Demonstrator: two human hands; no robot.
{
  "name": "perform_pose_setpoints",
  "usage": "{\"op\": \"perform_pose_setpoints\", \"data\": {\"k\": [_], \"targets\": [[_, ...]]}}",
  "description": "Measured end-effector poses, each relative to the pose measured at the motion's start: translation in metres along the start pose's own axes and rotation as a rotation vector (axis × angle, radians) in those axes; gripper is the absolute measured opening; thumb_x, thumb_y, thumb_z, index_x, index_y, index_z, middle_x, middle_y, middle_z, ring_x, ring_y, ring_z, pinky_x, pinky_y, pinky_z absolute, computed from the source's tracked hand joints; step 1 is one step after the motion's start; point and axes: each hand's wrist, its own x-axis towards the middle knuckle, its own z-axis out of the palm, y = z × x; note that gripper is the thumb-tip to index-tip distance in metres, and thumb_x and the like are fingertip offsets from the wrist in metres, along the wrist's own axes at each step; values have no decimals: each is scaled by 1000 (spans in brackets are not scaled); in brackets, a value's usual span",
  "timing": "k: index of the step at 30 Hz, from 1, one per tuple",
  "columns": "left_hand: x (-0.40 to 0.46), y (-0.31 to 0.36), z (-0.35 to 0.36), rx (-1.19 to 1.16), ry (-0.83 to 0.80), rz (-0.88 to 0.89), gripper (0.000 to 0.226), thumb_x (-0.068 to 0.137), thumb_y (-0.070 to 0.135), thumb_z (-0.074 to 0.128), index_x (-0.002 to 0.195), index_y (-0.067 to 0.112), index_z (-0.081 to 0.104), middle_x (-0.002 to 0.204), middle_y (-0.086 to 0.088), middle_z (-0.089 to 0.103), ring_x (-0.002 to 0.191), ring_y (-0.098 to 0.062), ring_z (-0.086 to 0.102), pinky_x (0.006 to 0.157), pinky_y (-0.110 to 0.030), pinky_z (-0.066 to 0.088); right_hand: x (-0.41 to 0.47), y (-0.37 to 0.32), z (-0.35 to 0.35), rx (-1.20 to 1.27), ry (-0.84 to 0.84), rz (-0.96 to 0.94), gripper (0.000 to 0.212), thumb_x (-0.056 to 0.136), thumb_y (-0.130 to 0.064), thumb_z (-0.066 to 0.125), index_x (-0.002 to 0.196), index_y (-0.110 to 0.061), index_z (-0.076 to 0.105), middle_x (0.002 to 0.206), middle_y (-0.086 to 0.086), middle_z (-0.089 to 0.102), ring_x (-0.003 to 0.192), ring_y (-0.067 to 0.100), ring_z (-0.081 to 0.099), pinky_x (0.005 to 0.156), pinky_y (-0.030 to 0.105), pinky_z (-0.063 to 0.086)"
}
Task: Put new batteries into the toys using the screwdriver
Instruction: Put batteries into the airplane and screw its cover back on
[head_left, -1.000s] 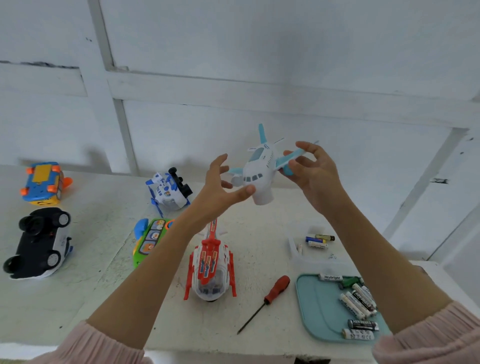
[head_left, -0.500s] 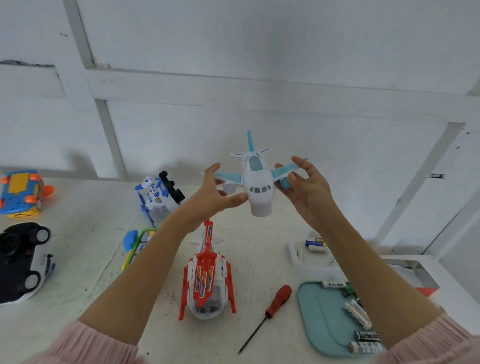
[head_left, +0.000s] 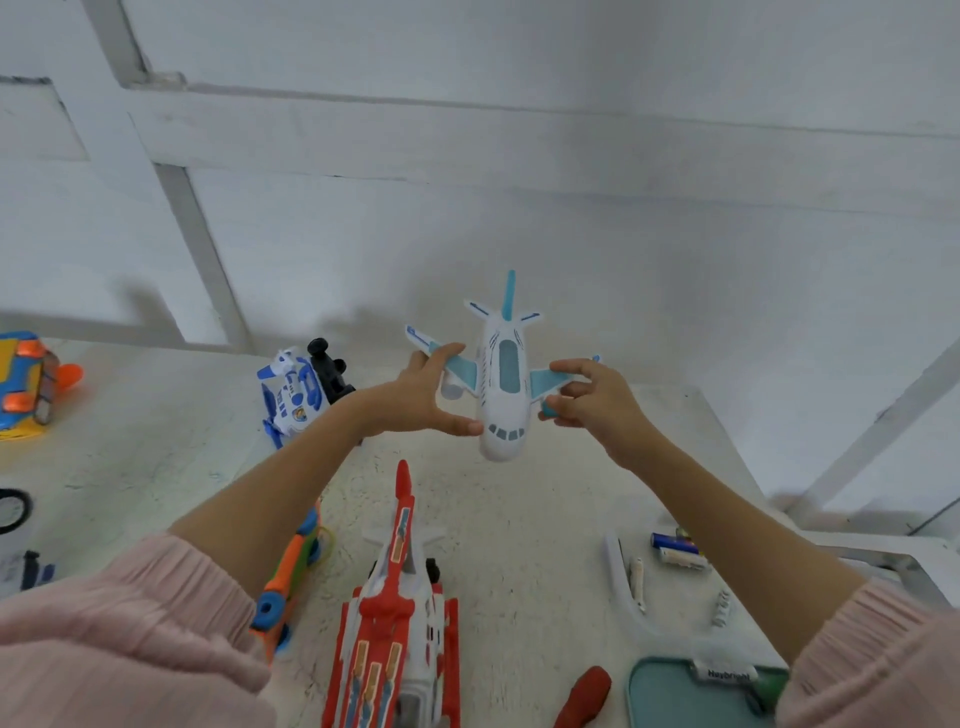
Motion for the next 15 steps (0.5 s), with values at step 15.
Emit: {"op": "perform_pose_setpoints", "data": {"k": [15], "targets": [[45,-36,17,290,-151,-162,106,78,54,68,150,29,-6,153,-13,14,137,-34,23,112,-50,26,42,44,19,-25,-6,263,39,77,5,69,106,-17,58,120,16,54,98,30,61,67,27,56]]}}
